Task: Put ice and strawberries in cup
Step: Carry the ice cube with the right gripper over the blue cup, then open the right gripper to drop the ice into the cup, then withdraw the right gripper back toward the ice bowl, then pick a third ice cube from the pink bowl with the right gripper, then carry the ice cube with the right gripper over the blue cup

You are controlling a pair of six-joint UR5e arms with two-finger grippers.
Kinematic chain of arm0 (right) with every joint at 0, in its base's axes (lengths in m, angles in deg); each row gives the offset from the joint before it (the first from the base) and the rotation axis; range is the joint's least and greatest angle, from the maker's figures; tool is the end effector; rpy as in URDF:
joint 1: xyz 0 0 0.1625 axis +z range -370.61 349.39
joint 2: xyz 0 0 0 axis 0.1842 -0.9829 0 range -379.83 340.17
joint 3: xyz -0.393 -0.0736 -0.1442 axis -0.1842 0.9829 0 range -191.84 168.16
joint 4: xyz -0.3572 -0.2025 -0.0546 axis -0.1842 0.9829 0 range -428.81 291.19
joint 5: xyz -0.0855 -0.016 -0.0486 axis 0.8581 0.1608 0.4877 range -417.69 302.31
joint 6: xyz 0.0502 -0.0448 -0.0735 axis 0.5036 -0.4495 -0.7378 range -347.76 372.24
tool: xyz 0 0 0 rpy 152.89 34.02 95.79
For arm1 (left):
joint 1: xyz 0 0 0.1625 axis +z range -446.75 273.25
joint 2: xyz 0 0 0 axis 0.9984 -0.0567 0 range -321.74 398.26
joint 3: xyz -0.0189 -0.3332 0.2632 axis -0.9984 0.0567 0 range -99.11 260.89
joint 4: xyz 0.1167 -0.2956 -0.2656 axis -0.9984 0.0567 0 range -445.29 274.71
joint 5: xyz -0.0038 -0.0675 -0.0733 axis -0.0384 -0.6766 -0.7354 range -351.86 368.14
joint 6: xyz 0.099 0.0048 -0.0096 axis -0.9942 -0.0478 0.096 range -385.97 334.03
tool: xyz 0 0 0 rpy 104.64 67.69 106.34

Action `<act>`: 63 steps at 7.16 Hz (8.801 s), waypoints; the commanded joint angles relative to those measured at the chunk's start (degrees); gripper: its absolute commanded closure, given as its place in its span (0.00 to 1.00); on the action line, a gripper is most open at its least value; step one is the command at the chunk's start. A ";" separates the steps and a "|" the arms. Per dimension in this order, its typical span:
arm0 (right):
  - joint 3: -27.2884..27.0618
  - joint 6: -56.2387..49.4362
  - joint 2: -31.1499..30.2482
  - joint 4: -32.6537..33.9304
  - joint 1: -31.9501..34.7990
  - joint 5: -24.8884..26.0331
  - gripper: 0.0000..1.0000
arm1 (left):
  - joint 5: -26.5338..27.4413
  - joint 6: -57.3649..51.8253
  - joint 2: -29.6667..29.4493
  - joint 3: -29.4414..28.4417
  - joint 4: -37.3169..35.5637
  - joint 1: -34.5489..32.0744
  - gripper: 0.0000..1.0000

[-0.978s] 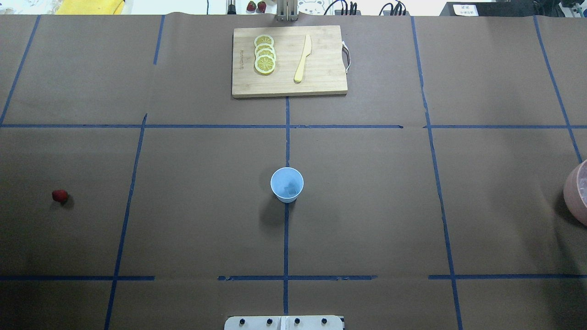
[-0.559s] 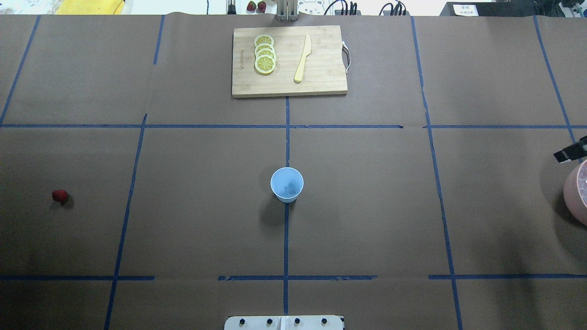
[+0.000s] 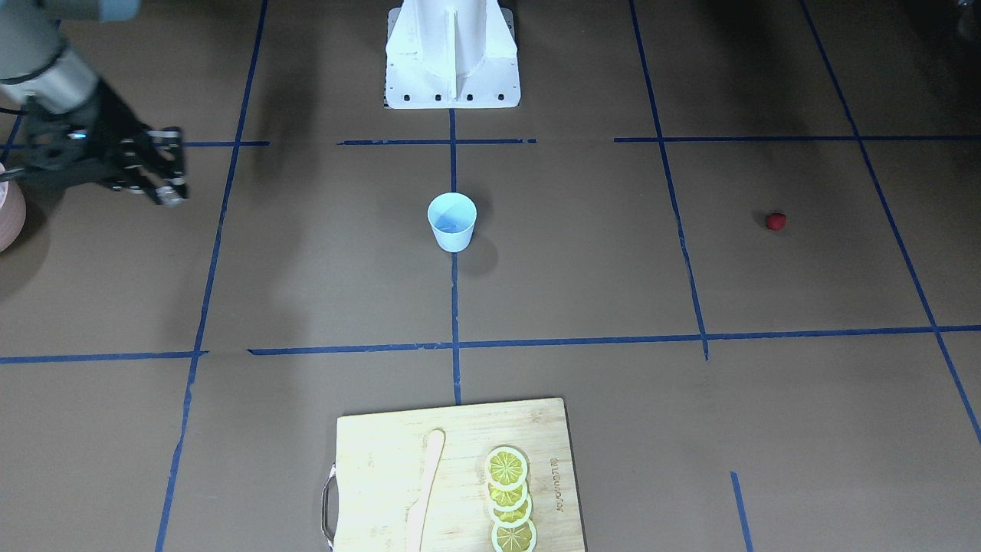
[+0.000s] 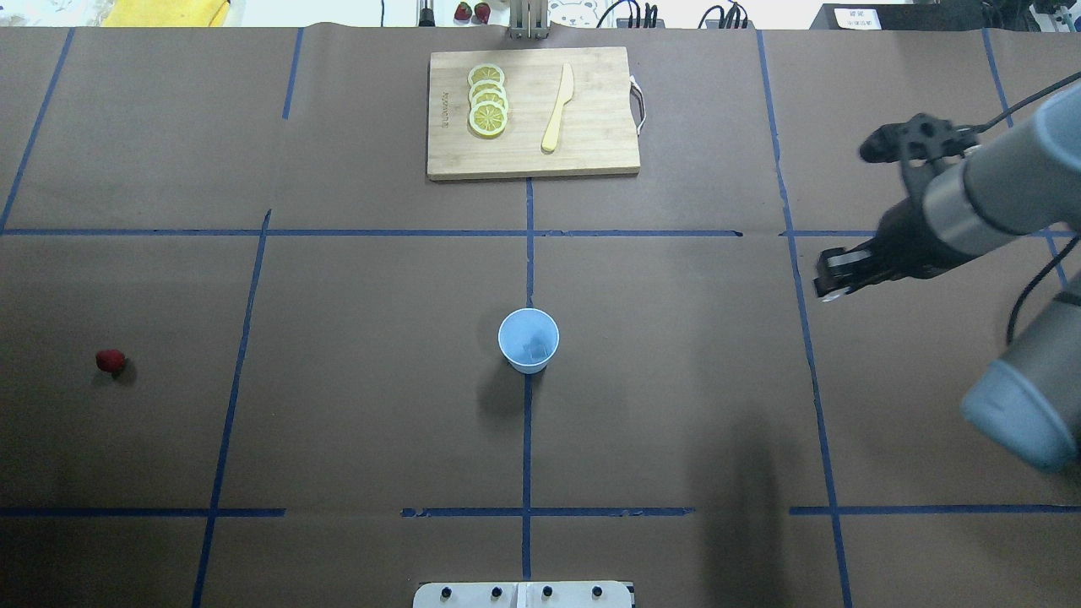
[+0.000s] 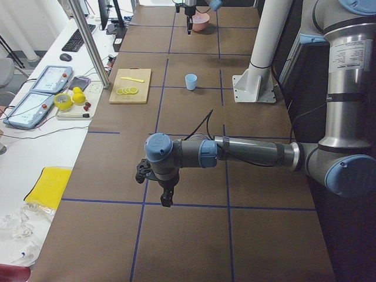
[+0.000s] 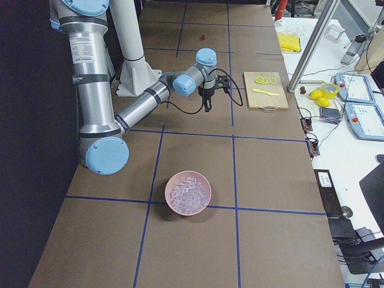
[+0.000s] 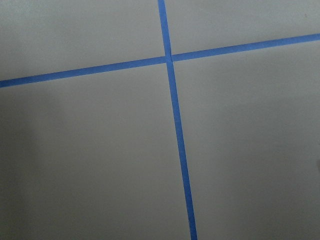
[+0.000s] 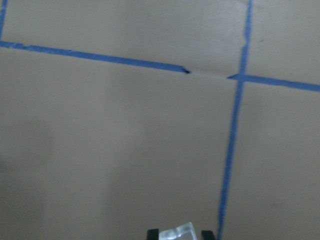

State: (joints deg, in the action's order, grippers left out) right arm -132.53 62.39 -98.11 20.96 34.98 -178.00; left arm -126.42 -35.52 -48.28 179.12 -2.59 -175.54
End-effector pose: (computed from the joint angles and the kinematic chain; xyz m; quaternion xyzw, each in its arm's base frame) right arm -0.2959 -0.4205 0.3099 0.0592 -0.4231 -0.0499 0.9028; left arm -0.0537 -0.4629 0.6294 0.0072 0.3795 0.0784 0.9218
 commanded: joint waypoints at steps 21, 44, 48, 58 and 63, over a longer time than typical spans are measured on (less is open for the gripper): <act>7.51 -11.41 12.85 11.74 0.68 3.98 0.01 | 0.00 -0.03 0.05 -0.75 -0.09 0.98 0.00; 27.70 -48.13 -31.76 -37.04 28.85 -7.57 0.30 | -0.09 -0.03 -0.04 -0.22 0.00 2.22 0.00; 27.88 -48.57 -31.68 -36.95 28.94 -7.30 0.97 | -0.09 -0.03 -0.04 -0.22 0.00 2.22 0.00; 7.05 -11.33 -8.53 -12.60 12.22 -5.04 1.00 | -0.09 -0.03 -0.04 -0.05 0.00 2.22 0.00; 12.37 19.40 26.27 12.78 -16.47 18.17 1.00 | -0.09 -0.03 -0.04 -0.05 0.09 2.22 0.00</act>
State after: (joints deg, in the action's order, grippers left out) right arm -123.68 75.05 -81.21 28.54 23.74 -164.42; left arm -126.47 -35.55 -48.31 179.07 -2.50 -173.34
